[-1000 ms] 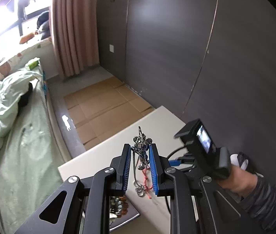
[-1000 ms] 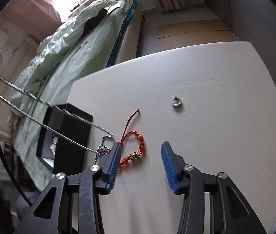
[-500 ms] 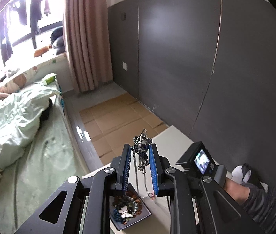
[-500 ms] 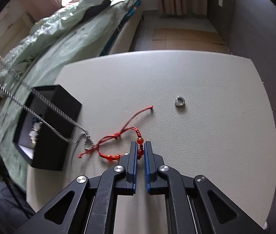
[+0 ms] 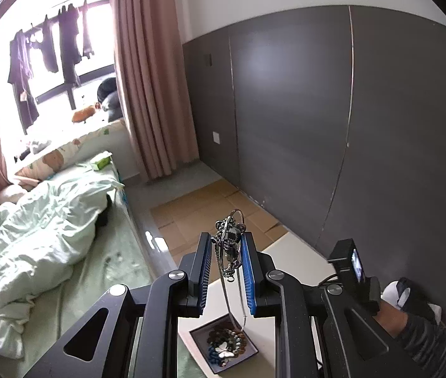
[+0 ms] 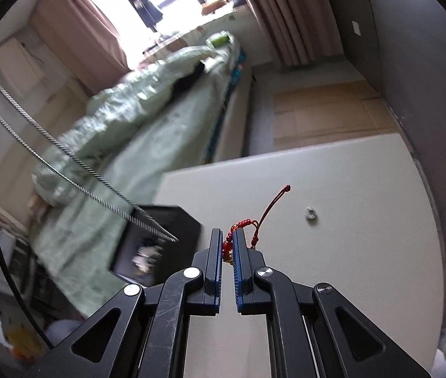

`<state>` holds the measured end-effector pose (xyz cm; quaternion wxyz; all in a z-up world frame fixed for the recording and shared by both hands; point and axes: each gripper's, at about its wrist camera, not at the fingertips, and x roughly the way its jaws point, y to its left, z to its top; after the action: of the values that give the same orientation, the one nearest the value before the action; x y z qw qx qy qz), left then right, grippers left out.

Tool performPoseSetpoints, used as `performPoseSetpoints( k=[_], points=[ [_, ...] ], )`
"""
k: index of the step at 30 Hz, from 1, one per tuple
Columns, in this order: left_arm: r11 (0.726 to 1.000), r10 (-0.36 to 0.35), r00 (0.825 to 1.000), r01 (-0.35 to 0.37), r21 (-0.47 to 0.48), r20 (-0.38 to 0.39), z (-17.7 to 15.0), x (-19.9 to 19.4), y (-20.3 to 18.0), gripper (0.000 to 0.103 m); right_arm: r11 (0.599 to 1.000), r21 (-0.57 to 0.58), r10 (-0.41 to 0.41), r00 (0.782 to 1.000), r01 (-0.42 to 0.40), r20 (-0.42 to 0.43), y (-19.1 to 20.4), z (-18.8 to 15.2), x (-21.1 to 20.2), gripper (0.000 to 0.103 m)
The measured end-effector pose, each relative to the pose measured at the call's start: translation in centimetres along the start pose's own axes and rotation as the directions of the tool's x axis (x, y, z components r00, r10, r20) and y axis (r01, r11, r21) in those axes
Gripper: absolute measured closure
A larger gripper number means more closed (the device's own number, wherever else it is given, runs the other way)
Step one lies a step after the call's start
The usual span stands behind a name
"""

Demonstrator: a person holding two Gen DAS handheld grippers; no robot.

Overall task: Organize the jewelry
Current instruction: 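Carry the chain over the box with the left tool while the right tool grasps the red bracelet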

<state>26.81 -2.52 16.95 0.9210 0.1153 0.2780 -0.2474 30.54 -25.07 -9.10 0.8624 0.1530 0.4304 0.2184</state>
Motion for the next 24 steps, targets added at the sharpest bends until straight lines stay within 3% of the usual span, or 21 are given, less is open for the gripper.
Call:
performPoseSetpoints(
  k=[11,24],
  points=[
    [1.0,0.026,0.999,-0.026,-0.014,-0.027,-1.7,0.1,0.7,0.083,0.991,0.004,0.134,0.985,-0.135,0.111,3.1,0.7,-2.0,0.096],
    [0.992,-0.02,0.994,0.007,-0.128,-0.106,-8.4,7.1,4.2,0.083,0.984,-0.034,0.175,0.978,-0.173,0.109,4.8,0.6,-1.0,0.096]
  ],
)
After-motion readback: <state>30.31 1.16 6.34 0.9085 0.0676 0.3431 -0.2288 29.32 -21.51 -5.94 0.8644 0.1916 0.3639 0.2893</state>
